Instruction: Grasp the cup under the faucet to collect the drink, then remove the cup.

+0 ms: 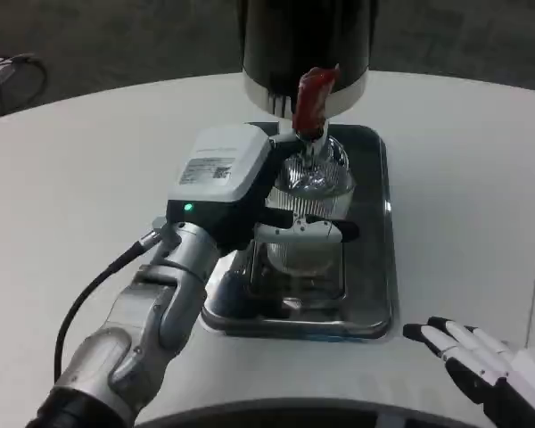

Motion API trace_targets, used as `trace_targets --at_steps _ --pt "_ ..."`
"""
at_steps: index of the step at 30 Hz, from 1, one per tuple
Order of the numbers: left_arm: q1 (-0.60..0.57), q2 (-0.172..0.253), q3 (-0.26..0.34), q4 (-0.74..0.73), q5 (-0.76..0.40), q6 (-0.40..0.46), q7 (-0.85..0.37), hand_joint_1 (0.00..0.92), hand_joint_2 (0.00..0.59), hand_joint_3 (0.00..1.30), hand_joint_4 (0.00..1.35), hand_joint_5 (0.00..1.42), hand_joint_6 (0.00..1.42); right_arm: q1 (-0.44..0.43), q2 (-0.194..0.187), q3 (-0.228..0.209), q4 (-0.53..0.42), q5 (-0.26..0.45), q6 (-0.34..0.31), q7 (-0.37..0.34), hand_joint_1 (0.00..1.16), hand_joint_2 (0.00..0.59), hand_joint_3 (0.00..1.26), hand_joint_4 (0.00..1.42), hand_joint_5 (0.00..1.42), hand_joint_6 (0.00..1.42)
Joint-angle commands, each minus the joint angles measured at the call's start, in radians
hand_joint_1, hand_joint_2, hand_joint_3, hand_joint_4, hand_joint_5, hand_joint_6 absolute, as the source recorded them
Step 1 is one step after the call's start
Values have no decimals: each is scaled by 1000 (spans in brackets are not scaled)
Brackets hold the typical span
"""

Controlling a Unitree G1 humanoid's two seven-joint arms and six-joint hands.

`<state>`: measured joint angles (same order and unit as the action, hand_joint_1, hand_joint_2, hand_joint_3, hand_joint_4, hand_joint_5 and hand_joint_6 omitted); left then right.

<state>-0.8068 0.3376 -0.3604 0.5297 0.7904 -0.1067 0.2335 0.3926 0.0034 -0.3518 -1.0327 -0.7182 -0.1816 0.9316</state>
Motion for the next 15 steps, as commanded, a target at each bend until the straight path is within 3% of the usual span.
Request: trace_targets --at_steps 1,15 --pt "15 9 0 -28 -7 0 -9 230 45 702 583 806 994 6 3 -4 -15 7 -12 -7 258 469 64 0 0 29" --pt "11 24 8 -35 -11 -9 -4 173 39 568 439 649 771 -17 -1 31 -15 -28 28 11 252 474 73 0 0 46"
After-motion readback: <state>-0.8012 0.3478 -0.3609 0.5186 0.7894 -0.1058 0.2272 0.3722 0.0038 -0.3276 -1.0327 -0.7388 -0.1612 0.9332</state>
